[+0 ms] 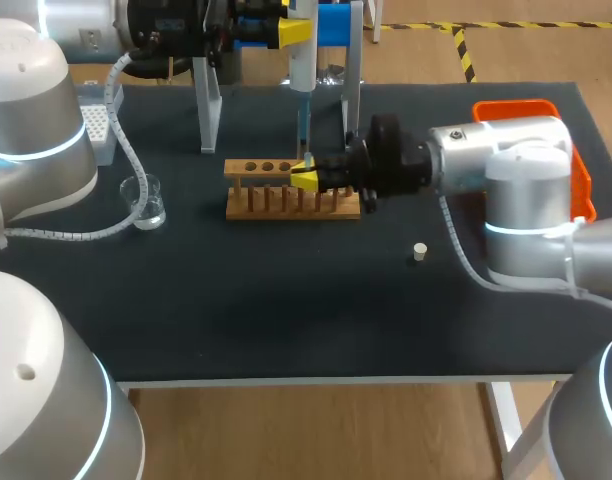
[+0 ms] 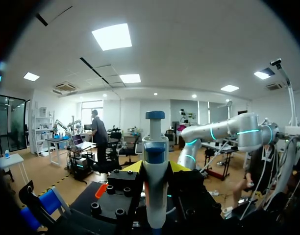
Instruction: Invert the test tube, pick up the pipette, mount the tip to pipette, aspirate from beaker and dispense into the tube, eject the tip, return the pipette, and cap with the stopper.
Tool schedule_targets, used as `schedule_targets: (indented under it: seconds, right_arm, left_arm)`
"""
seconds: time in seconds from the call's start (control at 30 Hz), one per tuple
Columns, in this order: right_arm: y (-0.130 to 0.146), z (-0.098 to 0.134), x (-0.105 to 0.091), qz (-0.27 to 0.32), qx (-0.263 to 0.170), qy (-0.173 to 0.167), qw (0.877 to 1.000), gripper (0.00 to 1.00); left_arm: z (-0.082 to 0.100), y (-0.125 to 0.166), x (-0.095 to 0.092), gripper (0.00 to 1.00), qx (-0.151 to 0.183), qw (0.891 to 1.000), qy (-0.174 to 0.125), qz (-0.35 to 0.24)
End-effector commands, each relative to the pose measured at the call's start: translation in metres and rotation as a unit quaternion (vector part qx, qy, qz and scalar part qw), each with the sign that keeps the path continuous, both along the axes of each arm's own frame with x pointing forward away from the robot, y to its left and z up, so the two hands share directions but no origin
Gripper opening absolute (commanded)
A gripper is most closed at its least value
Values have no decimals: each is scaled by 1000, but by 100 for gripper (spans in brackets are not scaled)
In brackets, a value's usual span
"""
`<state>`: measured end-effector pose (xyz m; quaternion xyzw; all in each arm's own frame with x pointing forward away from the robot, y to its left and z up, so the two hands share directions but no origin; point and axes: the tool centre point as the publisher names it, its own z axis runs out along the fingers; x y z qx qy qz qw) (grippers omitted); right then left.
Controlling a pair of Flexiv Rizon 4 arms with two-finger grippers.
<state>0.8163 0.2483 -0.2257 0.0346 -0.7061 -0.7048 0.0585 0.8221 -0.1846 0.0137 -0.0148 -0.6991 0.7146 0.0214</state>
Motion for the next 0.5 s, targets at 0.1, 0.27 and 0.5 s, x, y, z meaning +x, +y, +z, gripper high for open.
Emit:
schedule_targets:
  seconds: [0.1,0.27,0.5]
  right_arm:
    - [3,-1,-1,0,0,1,1000,0]
    - [4,0,-3,1,1,4,1000,0]
    - [3,4,-4,0,0,1,1000,0]
  left_arm:
    - [1,0,0,0,1,1000,0,0]
    - [1,0,0,0,1,1000,0,0]
    - [1,0,0,0,1,1000,0,0]
